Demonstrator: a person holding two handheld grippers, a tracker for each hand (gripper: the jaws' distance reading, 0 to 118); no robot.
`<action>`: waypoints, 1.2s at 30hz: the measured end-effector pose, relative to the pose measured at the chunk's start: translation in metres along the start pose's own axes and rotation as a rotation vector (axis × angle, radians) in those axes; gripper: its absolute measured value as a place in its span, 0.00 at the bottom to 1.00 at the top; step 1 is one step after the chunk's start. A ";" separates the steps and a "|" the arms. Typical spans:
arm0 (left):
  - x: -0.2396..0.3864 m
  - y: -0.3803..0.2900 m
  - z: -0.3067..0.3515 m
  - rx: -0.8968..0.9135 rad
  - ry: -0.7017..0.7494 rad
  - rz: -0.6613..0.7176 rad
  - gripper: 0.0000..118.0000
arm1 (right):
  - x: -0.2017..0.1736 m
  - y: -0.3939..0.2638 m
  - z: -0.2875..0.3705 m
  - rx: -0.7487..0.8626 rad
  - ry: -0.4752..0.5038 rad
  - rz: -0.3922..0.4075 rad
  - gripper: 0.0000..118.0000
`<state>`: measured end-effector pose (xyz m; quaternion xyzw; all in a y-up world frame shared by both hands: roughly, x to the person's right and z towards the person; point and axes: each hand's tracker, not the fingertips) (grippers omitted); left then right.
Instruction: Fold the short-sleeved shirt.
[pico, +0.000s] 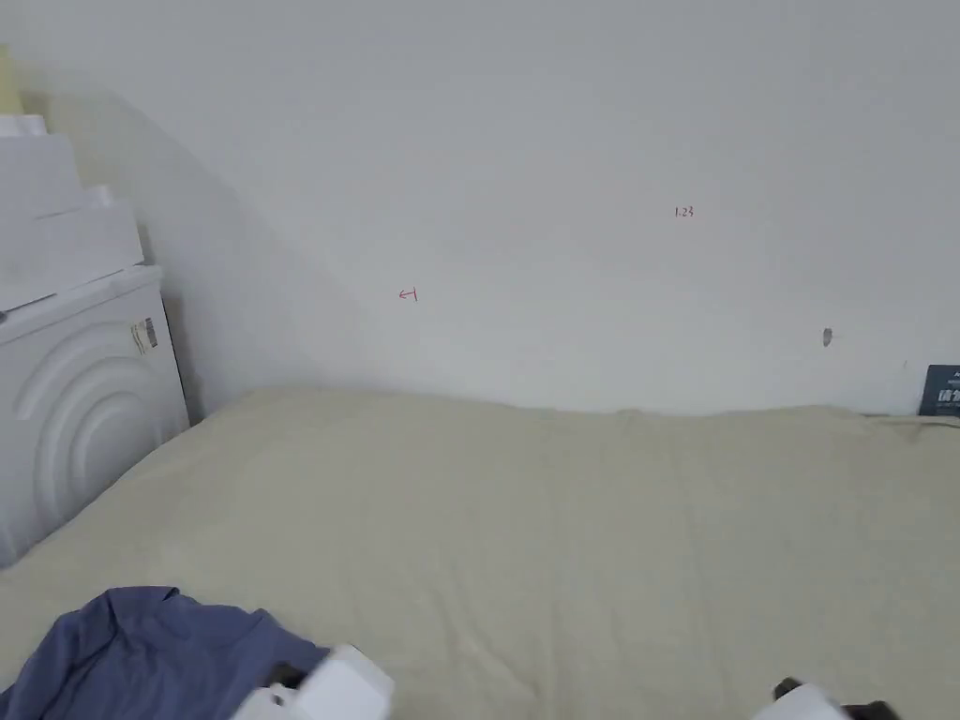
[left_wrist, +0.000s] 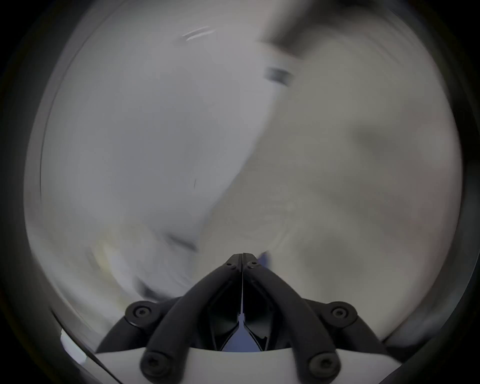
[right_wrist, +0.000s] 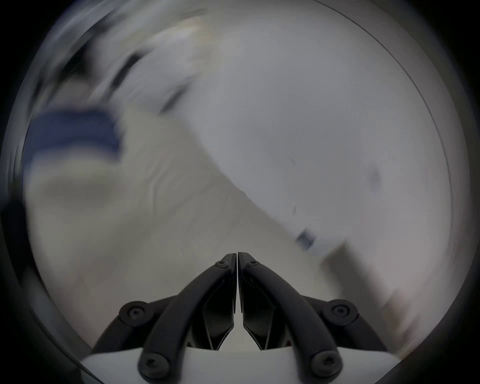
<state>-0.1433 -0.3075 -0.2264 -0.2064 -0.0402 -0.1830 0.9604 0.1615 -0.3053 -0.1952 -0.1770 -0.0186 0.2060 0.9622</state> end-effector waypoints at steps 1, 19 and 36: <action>-0.013 -0.002 0.005 0.028 -0.109 0.249 0.02 | 0.011 -0.004 0.004 -0.018 0.022 -0.246 0.02; -0.006 -0.033 0.017 0.002 -0.115 0.418 0.23 | 0.009 -0.026 0.011 -0.071 0.200 -0.511 0.02; -0.211 -0.120 -0.158 -0.371 0.027 0.237 0.84 | -0.027 -0.059 -0.025 -0.297 0.272 -0.545 0.03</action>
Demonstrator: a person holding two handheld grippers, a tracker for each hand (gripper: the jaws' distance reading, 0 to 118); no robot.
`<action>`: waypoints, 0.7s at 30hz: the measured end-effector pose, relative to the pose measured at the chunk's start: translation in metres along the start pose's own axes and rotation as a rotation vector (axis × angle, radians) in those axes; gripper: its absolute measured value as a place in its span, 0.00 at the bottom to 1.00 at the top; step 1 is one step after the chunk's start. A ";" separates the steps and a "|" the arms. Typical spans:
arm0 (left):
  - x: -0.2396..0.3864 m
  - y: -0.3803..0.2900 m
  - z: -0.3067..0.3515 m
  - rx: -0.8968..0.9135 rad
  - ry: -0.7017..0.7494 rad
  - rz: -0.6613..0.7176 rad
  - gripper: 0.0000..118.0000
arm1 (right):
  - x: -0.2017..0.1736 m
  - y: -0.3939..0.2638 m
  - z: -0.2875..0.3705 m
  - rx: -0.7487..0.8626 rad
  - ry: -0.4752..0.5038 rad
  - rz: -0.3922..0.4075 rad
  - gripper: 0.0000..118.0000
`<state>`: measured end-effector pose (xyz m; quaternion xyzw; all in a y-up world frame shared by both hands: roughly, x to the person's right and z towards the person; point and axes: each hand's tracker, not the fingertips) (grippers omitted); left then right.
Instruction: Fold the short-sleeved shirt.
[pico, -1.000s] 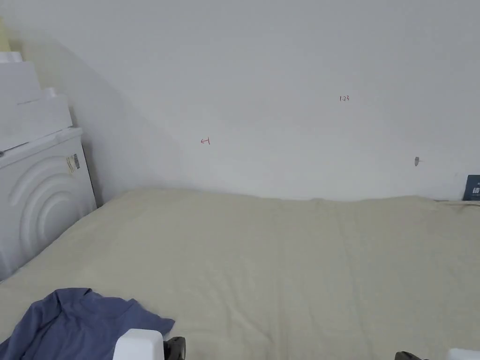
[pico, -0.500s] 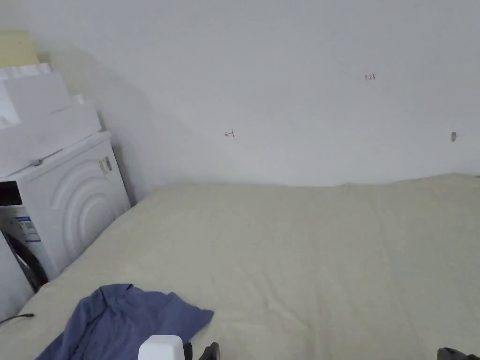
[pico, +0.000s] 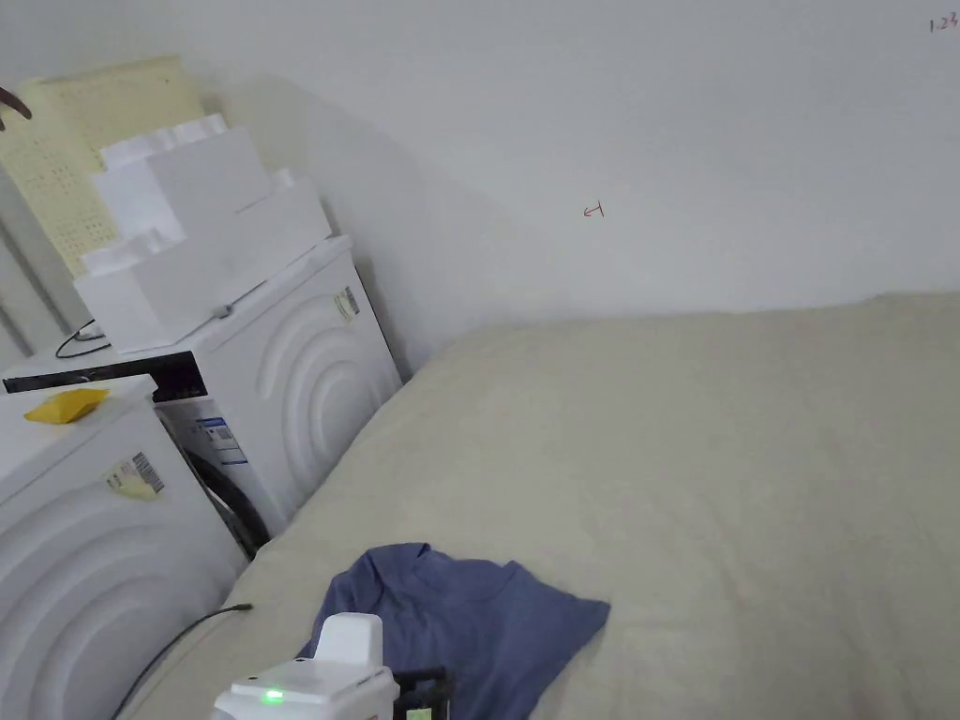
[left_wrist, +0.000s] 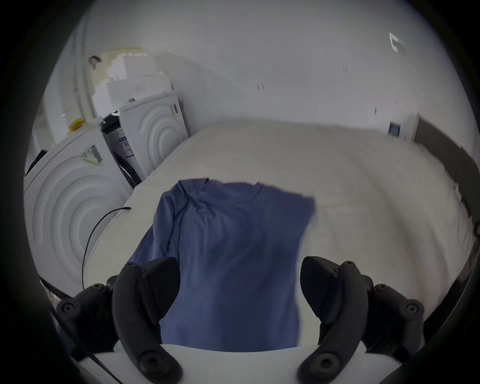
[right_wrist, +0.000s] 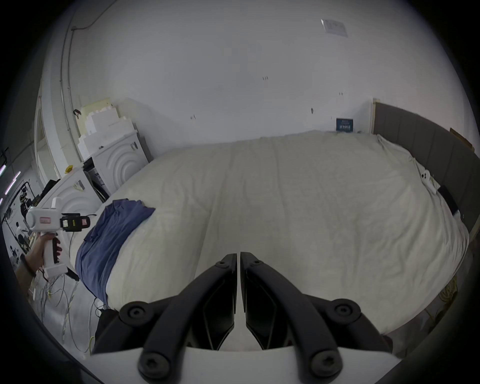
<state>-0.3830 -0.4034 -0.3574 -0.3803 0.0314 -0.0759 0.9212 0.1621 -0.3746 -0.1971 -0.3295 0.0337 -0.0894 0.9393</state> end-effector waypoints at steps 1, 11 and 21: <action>-0.004 0.001 -0.015 -0.007 -0.004 0.001 0.84 | 0.000 -0.002 -0.005 -0.010 0.004 -0.020 0.03; -0.045 -0.001 -0.150 -0.091 -0.021 0.125 0.78 | -0.002 -0.014 -0.051 -0.158 -0.033 -0.101 0.03; -0.039 -0.007 -0.158 -0.087 -0.063 0.098 0.50 | 0.008 -0.020 -0.061 -0.208 -0.075 -0.131 0.03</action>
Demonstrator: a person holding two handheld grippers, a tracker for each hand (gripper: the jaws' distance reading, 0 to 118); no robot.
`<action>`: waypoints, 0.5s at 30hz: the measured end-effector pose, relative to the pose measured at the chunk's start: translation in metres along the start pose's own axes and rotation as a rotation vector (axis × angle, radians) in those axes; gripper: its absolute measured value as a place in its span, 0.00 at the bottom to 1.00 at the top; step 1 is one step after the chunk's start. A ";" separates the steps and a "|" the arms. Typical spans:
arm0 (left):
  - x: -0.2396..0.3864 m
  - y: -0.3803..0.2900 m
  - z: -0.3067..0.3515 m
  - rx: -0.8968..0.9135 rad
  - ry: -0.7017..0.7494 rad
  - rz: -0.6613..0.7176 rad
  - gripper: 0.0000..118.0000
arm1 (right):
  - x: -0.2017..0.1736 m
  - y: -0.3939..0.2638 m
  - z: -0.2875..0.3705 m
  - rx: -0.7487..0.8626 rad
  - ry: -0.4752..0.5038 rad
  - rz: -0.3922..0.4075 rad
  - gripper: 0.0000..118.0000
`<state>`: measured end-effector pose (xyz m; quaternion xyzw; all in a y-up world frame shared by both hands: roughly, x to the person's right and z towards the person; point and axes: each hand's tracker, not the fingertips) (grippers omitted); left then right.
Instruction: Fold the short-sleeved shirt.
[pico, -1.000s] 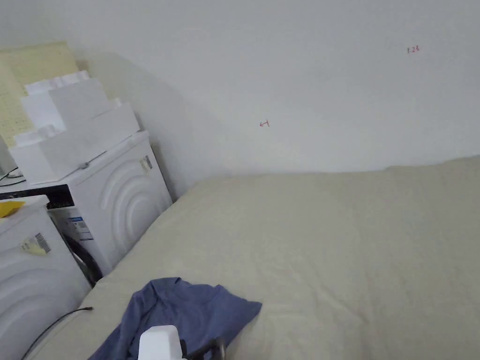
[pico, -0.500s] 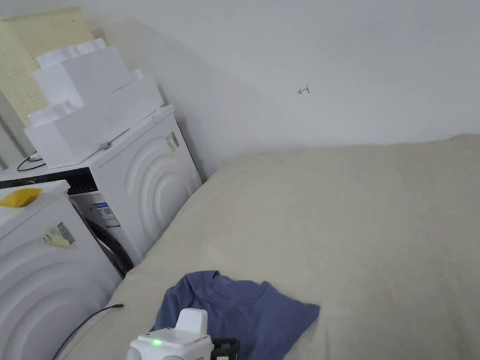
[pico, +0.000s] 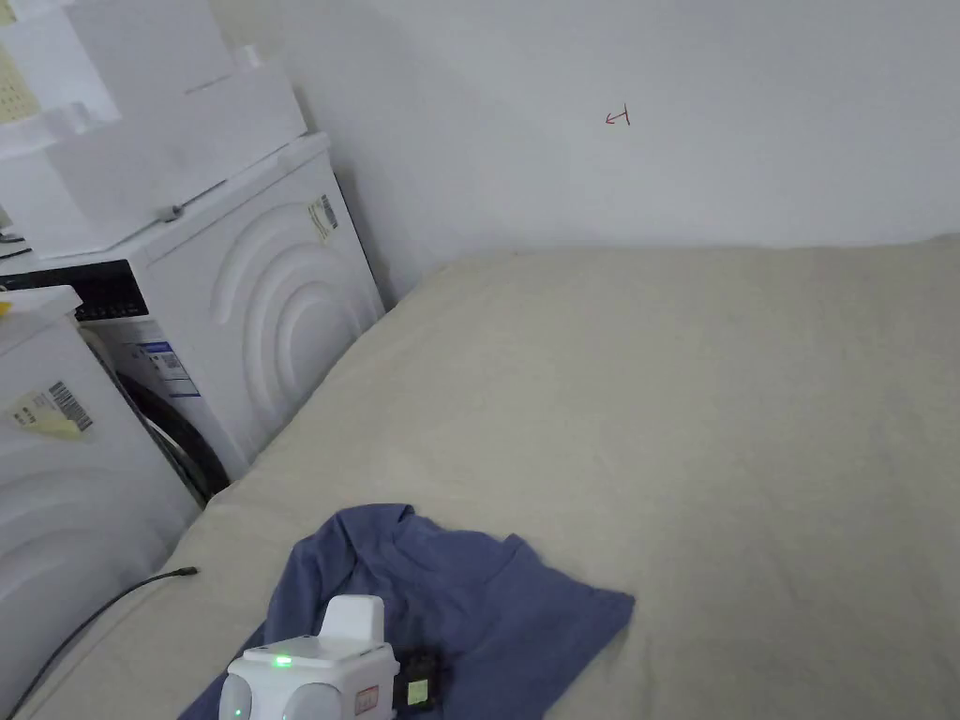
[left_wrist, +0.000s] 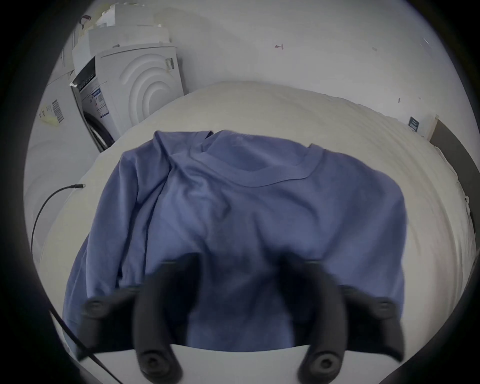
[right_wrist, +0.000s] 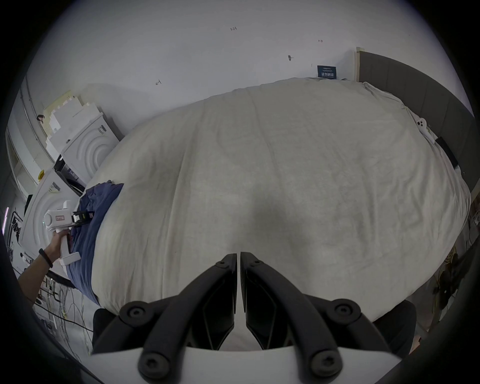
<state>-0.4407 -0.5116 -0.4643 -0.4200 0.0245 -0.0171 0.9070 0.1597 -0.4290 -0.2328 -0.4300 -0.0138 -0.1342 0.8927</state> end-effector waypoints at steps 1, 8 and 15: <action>0.005 0.001 0.002 0.005 0.029 -0.011 0.34 | 0.000 -0.001 0.000 -0.002 0.007 -0.007 0.03; -0.007 0.005 0.006 0.022 0.066 0.159 0.00 | 0.014 -0.009 0.011 0.003 0.025 -0.003 0.03; -0.039 0.044 0.113 0.218 0.075 0.218 0.00 | 0.025 -0.011 0.021 0.049 0.084 -0.049 0.03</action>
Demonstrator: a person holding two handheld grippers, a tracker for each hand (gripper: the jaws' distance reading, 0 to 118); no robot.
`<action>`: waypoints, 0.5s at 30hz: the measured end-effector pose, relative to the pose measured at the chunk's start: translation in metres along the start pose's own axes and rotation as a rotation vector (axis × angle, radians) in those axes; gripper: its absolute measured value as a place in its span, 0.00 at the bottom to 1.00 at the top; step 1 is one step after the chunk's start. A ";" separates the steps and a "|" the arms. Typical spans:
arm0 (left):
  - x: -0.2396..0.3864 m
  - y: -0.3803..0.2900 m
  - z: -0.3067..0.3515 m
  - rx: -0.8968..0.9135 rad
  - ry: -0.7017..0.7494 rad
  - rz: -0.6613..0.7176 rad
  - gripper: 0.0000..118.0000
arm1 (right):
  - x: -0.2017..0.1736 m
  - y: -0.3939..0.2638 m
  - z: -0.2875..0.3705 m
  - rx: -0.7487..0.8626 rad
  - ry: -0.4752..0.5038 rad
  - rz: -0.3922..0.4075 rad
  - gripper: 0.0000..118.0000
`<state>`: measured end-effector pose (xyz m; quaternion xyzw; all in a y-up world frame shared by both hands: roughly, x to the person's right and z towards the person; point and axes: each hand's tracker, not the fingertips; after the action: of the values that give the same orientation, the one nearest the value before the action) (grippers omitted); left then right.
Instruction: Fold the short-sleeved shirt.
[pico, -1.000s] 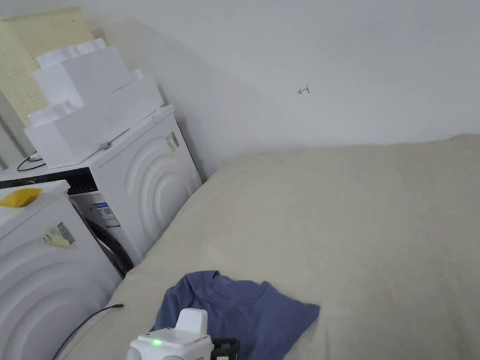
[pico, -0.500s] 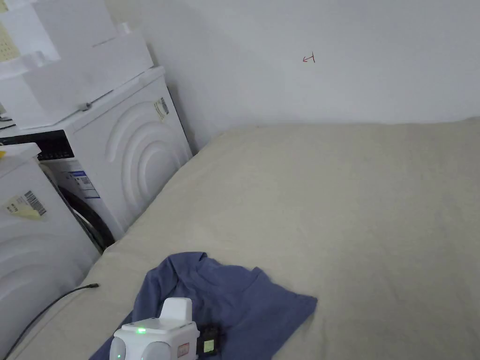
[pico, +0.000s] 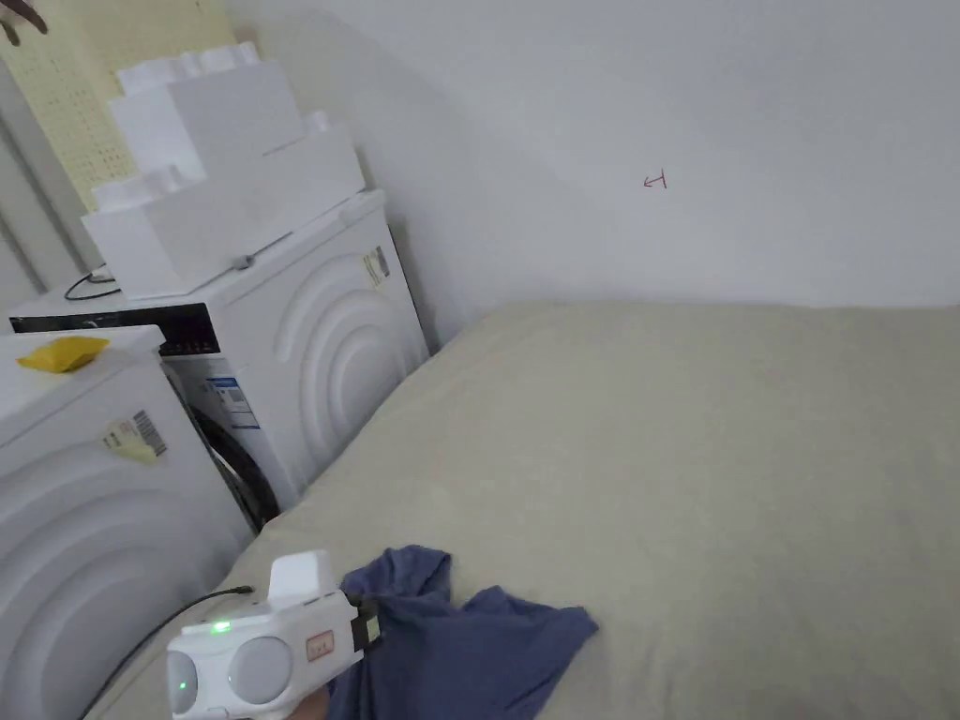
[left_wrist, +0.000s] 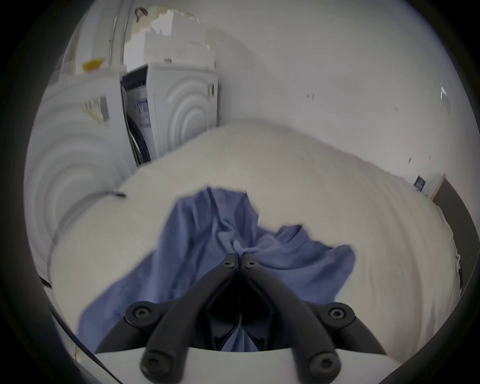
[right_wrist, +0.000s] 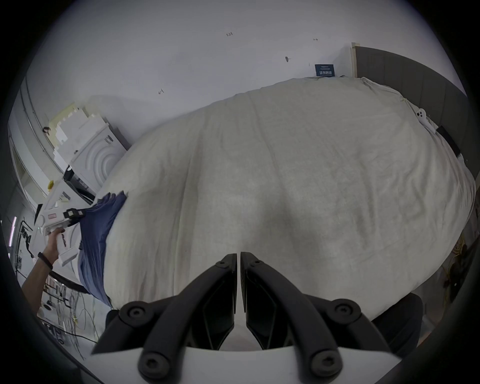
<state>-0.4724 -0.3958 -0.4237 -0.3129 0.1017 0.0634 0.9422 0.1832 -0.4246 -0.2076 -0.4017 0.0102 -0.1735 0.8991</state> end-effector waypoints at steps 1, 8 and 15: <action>-0.004 0.011 0.015 0.010 -0.002 -0.007 0.00 | 0.001 -0.001 0.003 0.004 0.010 -0.003 0.03; -0.008 0.112 0.135 0.267 0.002 -0.042 0.00 | 0.004 -0.007 0.025 0.060 0.075 -0.035 0.03; 0.089 0.151 0.154 0.346 -0.144 -0.250 0.00 | 0.021 -0.019 0.043 0.104 0.067 -0.082 0.03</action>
<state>-0.3901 -0.1776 -0.4111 -0.1515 0.0038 -0.0503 0.9872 0.2045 -0.4120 -0.1623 -0.3483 0.0150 -0.2237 0.9102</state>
